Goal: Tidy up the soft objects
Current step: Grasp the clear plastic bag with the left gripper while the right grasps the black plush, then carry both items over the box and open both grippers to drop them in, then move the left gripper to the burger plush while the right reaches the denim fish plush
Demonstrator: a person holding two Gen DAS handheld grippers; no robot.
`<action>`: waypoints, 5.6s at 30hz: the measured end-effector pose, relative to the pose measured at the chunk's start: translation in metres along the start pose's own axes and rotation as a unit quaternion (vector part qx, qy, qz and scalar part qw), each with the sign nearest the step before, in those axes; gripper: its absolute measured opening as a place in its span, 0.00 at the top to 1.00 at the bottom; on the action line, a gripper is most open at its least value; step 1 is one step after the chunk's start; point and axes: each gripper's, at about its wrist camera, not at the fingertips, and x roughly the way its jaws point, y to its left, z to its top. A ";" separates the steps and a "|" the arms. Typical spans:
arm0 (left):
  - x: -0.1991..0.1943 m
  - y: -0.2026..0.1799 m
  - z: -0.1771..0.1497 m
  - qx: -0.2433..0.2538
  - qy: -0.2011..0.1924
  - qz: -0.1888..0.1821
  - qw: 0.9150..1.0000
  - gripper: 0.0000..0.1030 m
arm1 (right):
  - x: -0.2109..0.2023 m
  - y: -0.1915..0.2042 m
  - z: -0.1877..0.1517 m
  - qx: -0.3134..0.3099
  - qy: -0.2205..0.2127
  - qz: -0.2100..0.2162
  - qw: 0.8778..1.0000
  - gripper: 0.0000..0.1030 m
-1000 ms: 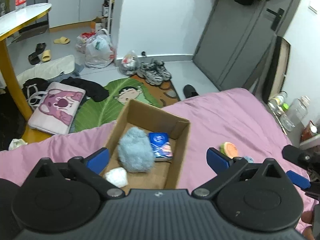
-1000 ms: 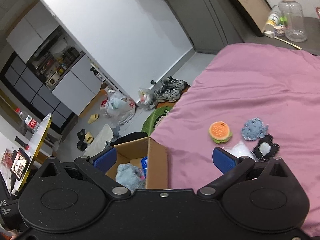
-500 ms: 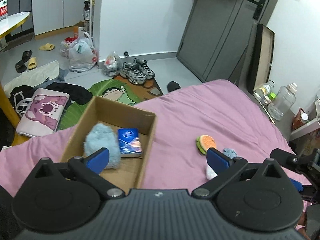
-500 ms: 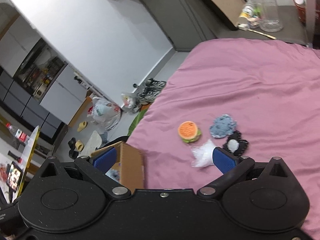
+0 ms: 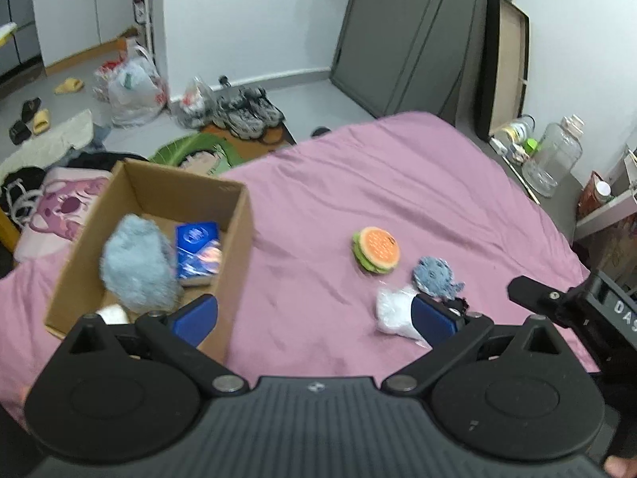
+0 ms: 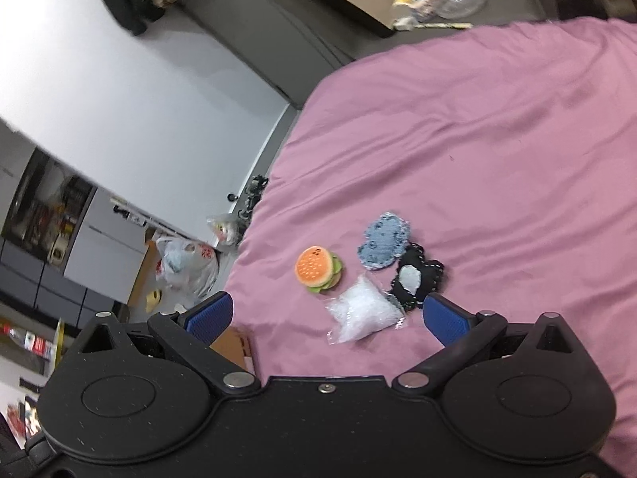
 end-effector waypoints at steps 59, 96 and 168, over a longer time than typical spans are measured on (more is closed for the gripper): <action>0.113 -0.001 -0.027 -0.124 0.088 -0.106 0.983 0.76 | 0.056 -0.027 -0.011 0.028 0.027 -0.040 0.998 0.82; -0.030 0.144 -0.013 -0.091 -0.027 -0.108 0.990 0.76 | -0.017 0.126 -0.095 -0.081 -0.038 0.016 0.996 0.81; -0.019 0.135 0.007 -0.032 -0.031 -0.041 0.998 0.12 | -0.013 0.115 -0.060 -0.107 -0.037 -0.008 0.994 0.08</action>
